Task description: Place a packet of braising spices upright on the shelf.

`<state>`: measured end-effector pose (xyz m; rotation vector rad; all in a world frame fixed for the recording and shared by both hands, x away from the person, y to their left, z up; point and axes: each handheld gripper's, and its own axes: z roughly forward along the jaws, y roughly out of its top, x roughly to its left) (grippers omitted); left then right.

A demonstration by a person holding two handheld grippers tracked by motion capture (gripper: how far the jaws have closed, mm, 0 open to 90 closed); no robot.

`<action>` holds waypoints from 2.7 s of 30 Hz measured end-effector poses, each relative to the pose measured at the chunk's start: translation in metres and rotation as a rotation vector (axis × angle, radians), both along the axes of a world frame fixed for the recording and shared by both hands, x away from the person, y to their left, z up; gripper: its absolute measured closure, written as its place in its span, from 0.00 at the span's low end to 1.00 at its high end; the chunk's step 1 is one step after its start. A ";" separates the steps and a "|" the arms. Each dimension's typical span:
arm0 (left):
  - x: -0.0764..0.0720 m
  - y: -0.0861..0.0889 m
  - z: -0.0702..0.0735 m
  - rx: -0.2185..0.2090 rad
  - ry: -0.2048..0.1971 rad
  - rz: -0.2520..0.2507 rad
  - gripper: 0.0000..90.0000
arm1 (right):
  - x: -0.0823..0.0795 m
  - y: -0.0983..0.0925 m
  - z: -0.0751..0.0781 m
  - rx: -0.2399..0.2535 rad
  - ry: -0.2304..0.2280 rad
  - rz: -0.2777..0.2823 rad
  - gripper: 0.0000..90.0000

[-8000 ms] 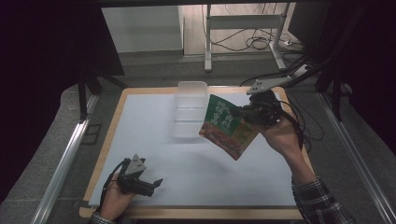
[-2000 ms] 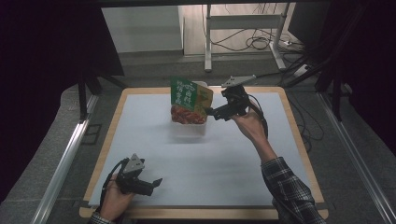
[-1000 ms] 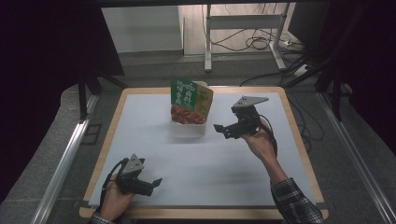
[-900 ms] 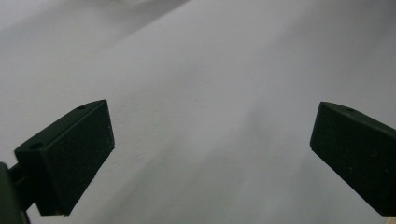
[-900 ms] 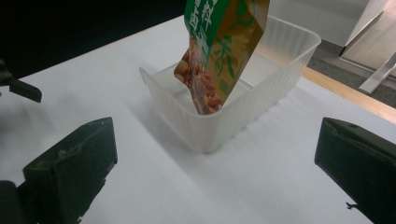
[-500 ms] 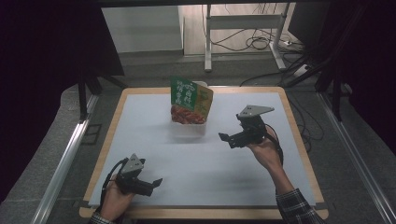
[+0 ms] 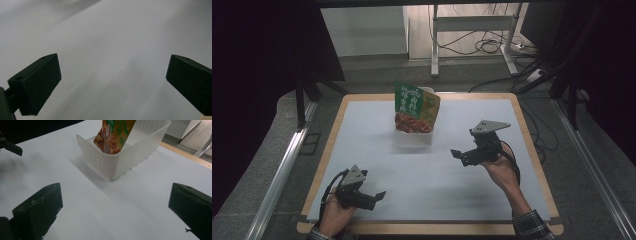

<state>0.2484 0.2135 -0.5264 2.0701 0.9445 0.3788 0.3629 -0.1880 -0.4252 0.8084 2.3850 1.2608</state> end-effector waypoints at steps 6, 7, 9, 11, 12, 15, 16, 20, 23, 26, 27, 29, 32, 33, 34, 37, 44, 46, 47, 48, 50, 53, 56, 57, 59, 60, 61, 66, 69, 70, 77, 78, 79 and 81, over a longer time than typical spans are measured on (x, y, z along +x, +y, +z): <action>0.000 0.000 0.000 0.003 -0.002 -0.002 0.00 | -0.005 -0.006 -0.006 0.002 0.017 -0.004 0.00; 0.000 0.000 0.000 0.003 -0.002 -0.001 0.00 | -0.006 -0.007 -0.007 0.002 0.018 -0.006 0.00; 0.000 0.000 0.000 0.003 -0.003 -0.001 0.00 | -0.008 -0.009 -0.008 0.000 0.022 -0.012 0.00; 0.000 0.000 0.000 0.004 -0.005 -0.001 0.00 | -0.010 -0.012 -0.008 0.002 0.024 -0.020 0.00; 0.000 0.000 0.000 0.005 -0.006 0.000 0.00 | -0.011 -0.014 -0.009 0.000 0.023 -0.024 0.00; 0.000 0.000 0.000 0.008 -0.009 0.000 0.00 | -0.014 -0.019 -0.009 -0.001 0.025 -0.037 0.00; 0.000 0.000 0.000 0.010 -0.010 0.000 0.00 | -0.015 -0.022 -0.009 0.001 0.025 -0.044 0.00; 0.000 0.000 -0.001 0.014 -0.012 -0.001 0.00 | -0.020 -0.032 -0.008 0.008 0.020 -0.065 0.00; 0.000 0.000 0.000 0.015 -0.014 0.000 0.00 | -0.024 -0.039 -0.007 0.008 0.015 -0.082 0.00; 0.000 -0.001 0.000 0.017 -0.015 0.000 0.00 | -0.027 -0.043 -0.007 0.013 0.011 -0.090 0.00; 0.000 -0.001 0.000 0.018 -0.015 0.000 0.00 | -0.029 -0.044 -0.007 0.016 0.012 -0.093 0.00; 0.000 -0.001 0.000 0.019 -0.016 0.000 0.00 | -0.031 -0.046 -0.006 0.012 0.011 -0.100 0.00; 0.000 -0.001 0.000 0.019 -0.016 0.000 0.00 | -0.035 -0.049 -0.007 0.005 0.002 -0.105 0.00; 0.000 -0.001 0.000 0.020 -0.016 0.000 0.00 | -0.037 -0.050 -0.007 0.003 -0.004 -0.107 0.00; 0.000 -0.001 0.000 0.020 -0.015 0.000 0.00 | -0.039 -0.051 -0.007 0.000 -0.006 -0.113 0.00; 0.000 -0.001 -0.001 0.023 -0.015 -0.001 0.00 | -0.043 -0.055 -0.009 -0.002 -0.017 -0.120 0.00; 0.000 -0.002 -0.001 0.027 -0.013 -0.003 0.00 | -0.052 -0.069 -0.016 0.006 -0.025 -0.146 0.00; 0.000 -0.002 -0.001 0.029 -0.013 -0.005 0.00 | -0.055 -0.074 -0.019 0.011 -0.029 -0.152 0.00; 0.000 -0.002 -0.001 0.029 -0.013 -0.005 0.00 | -0.056 -0.075 -0.020 0.014 -0.030 -0.153 0.00; 0.000 -0.002 -0.001 0.029 -0.014 -0.004 0.00 | -0.058 -0.077 -0.022 0.018 -0.028 -0.154 0.00; 0.000 -0.002 -0.001 0.028 -0.014 -0.004 0.00 | -0.061 -0.080 -0.025 0.017 -0.030 -0.160 0.00; 0.000 -0.002 -0.001 0.030 -0.014 -0.006 0.00 | -0.065 -0.087 -0.029 0.022 -0.034 -0.170 0.00; 0.000 -0.002 -0.001 0.032 -0.013 -0.008 0.00 | -0.069 -0.095 -0.032 0.029 -0.029 -0.190 0.00; 0.000 -0.002 -0.001 0.032 -0.013 -0.008 0.00 | -0.070 -0.097 -0.032 0.030 -0.027 -0.196 0.00; 0.000 -0.003 -0.001 0.033 -0.012 -0.008 0.00 | -0.072 -0.100 -0.034 0.031 -0.025 -0.203 0.00; 0.000 -0.003 -0.001 0.033 -0.012 -0.008 0.00 | -0.074 -0.103 -0.035 0.031 -0.019 -0.209 0.00; 0.000 -0.003 -0.001 0.034 -0.012 -0.009 0.00 | -0.075 -0.105 -0.037 0.029 -0.018 -0.214 0.00; 0.000 -0.003 -0.001 0.036 -0.011 -0.011 0.00 | -0.080 -0.114 -0.041 0.011 -0.014 -0.237 0.00; 0.000 -0.003 -0.001 0.037 -0.010 -0.012 0.00 | -0.083 -0.119 -0.045 -0.003 -0.009 -0.251 0.00; 0.000 -0.003 -0.001 0.037 -0.010 -0.012 0.00 | -0.083 -0.122 -0.046 -0.005 -0.005 -0.257 0.00; 0.000 -0.004 -0.002 0.038 -0.003 -0.017 0.00 | -0.087 -0.130 -0.052 -0.030 0.006 -0.285 0.00; 0.000 -0.004 -0.002 0.039 -0.002 -0.018 0.00 | -0.088 -0.131 -0.054 -0.034 0.013 -0.289 0.00; 0.001 -0.004 -0.002 0.040 -0.001 -0.018 0.00 | -0.088 -0.132 -0.056 -0.036 0.020 -0.292 0.00; 0.001 -0.004 -0.003 0.041 0.000 -0.018 0.00 | -0.087 -0.134 -0.059 -0.044 0.050 -0.305 0.00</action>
